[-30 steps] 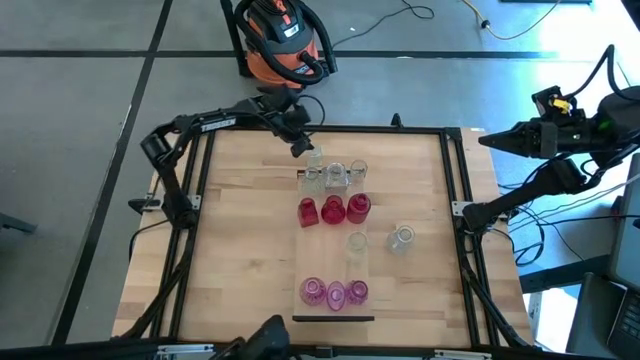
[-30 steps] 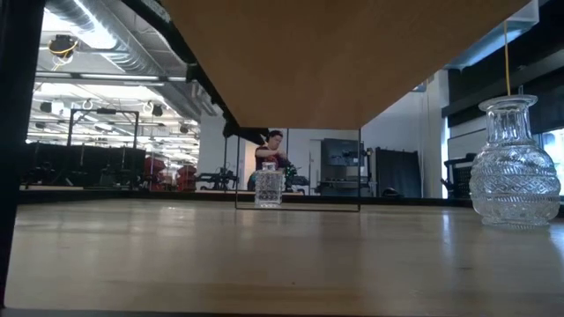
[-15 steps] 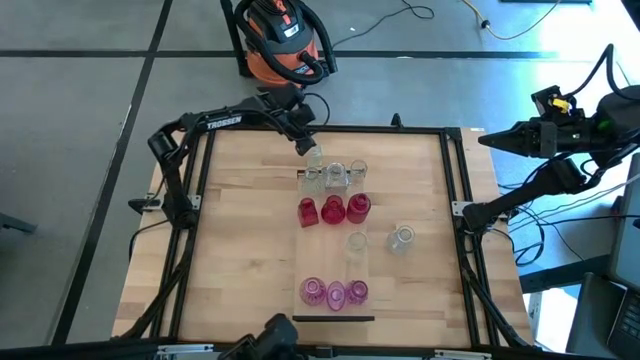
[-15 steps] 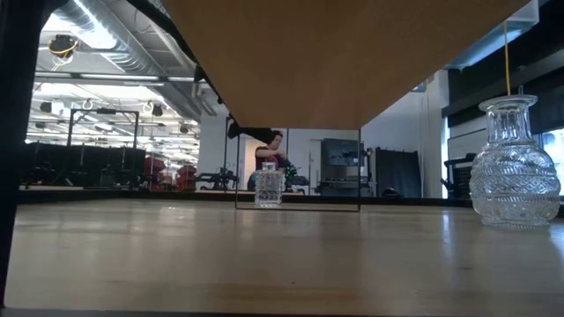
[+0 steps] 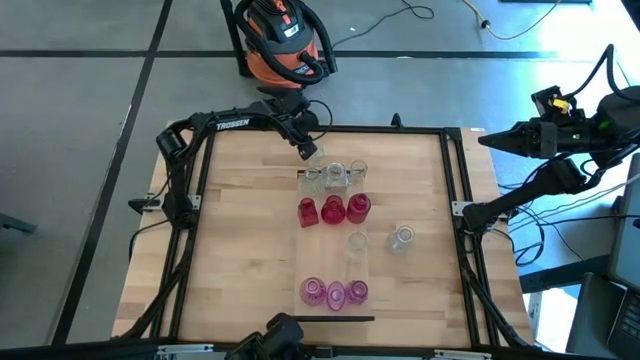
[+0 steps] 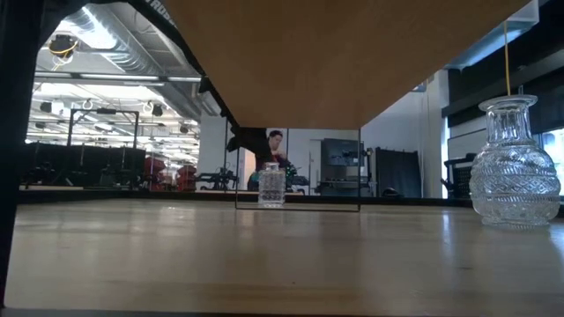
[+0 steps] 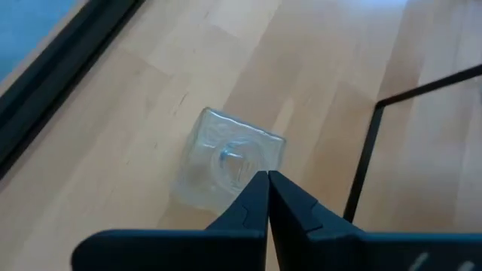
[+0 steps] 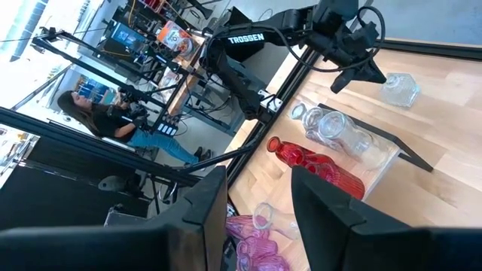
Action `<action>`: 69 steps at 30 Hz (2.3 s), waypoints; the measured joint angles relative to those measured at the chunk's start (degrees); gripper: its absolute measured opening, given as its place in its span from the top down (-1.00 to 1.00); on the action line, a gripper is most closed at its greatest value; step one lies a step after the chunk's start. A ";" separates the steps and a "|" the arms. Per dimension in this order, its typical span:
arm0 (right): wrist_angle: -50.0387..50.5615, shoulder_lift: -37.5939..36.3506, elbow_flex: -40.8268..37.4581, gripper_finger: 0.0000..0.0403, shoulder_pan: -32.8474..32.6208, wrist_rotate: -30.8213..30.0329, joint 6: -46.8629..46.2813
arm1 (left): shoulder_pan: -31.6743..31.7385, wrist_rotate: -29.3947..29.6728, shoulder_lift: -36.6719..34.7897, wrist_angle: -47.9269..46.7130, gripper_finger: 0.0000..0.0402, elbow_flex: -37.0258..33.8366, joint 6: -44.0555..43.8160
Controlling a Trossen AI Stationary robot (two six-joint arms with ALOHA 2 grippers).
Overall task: Sort vases onto shelf
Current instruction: Put the transparent vase on the shelf aligned with the transparent vase on the bottom
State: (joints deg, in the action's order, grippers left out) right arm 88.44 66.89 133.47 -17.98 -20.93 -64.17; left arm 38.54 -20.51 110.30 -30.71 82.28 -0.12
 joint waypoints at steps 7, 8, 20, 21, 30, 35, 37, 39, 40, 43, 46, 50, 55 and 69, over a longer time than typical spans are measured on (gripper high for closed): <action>0.00 0.00 0.00 0.35 0.00 0.00 -0.02 | -0.10 -4.85 0.00 1.05 1.00 0.00 -1.34; 0.01 0.00 0.00 0.35 -0.01 0.00 -0.01 | -0.26 -6.18 -0.01 1.69 1.00 0.00 -2.06; 0.00 0.00 0.00 0.35 -0.02 0.00 0.00 | -2.58 1.84 0.45 3.96 1.00 -0.06 -4.12; 0.00 0.00 0.00 0.35 -0.02 0.02 -0.02 | -3.02 2.96 0.71 4.79 1.00 -0.04 -4.27; 0.01 0.00 -0.01 0.35 -0.02 0.02 0.00 | -2.83 2.39 0.96 6.68 1.00 -0.04 -6.40; 0.00 0.00 0.00 0.35 -0.02 0.00 0.00 | -2.42 1.90 0.96 6.94 1.00 -0.04 -7.04; 0.00 0.00 -0.01 0.35 -0.01 0.00 -0.02 | -2.51 2.03 0.96 7.00 1.00 -0.04 -7.04; 0.00 0.00 0.00 0.35 -0.01 0.01 -0.01 | -2.61 3.03 0.96 7.20 1.00 -0.04 -7.12; 0.00 0.00 0.00 0.35 0.00 0.01 0.00 | -2.62 3.67 0.96 7.36 1.00 -0.04 -7.17; 0.00 0.00 0.00 0.35 0.00 0.00 0.00 | -2.67 5.06 0.96 7.58 1.00 -0.04 -7.21; 0.00 0.00 0.00 0.35 -0.02 0.00 -0.02 | -2.72 5.02 0.96 7.59 1.00 -0.04 -7.21; 0.00 0.00 -0.01 0.35 -0.02 0.01 -0.01 | -2.56 7.11 -0.50 7.59 1.00 -0.04 -7.21; 0.00 0.00 -0.01 0.35 -0.01 0.02 0.00 | -2.19 9.54 -1.46 7.32 1.00 0.02 -7.02; 0.00 0.00 -0.01 0.35 -0.01 0.00 -0.01 | -2.53 13.60 -0.68 5.46 1.00 -0.57 -5.62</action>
State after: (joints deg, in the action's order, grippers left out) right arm 88.44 66.89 133.46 -17.99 -20.93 -64.18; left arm 36.01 -6.91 109.62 -25.25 81.71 -5.74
